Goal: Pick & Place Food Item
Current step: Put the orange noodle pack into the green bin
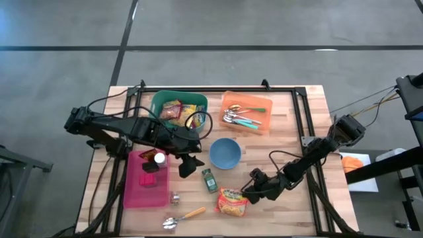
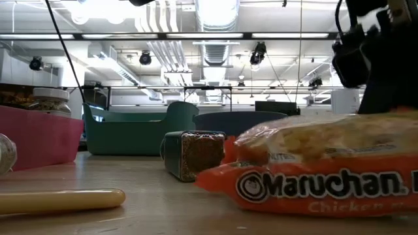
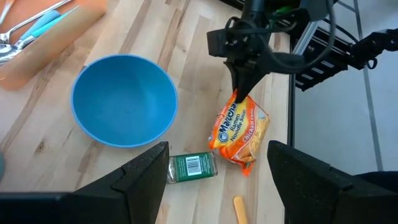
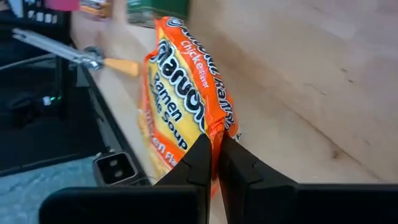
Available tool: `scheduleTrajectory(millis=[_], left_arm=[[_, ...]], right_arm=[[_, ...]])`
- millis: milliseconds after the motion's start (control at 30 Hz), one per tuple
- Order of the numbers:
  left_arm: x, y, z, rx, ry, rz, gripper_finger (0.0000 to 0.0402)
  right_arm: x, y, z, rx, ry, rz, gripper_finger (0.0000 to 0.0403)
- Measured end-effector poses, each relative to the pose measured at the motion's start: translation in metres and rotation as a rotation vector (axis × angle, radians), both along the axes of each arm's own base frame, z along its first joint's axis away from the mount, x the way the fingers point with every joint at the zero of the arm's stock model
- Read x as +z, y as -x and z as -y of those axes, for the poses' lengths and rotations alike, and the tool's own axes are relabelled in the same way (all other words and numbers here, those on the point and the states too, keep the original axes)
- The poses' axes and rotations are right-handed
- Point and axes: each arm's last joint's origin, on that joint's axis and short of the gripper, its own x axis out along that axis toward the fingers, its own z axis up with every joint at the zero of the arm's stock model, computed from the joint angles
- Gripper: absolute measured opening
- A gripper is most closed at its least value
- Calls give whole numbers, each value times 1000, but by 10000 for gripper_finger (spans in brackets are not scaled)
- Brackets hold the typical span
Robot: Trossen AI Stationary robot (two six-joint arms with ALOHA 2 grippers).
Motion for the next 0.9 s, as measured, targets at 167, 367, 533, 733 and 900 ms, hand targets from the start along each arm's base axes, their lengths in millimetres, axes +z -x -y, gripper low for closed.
scheduleTrajectory(millis=[167,367,533,733,900], left_arm=[[0,0,0,1,9,-2,276],[0,0,1,2,44,-10,276],[0,0,1,19,65,-14,276],[1,-3,1,50,81,10,276],[2,-13,3,52,100,107,276]], right_arm=[[18,2,1,52,24,75,9],[47,7,6,86,32,189,9],[78,16,15,58,86,329,9],[112,29,28,41,155,482,9],[132,40,37,36,191,571,8]])
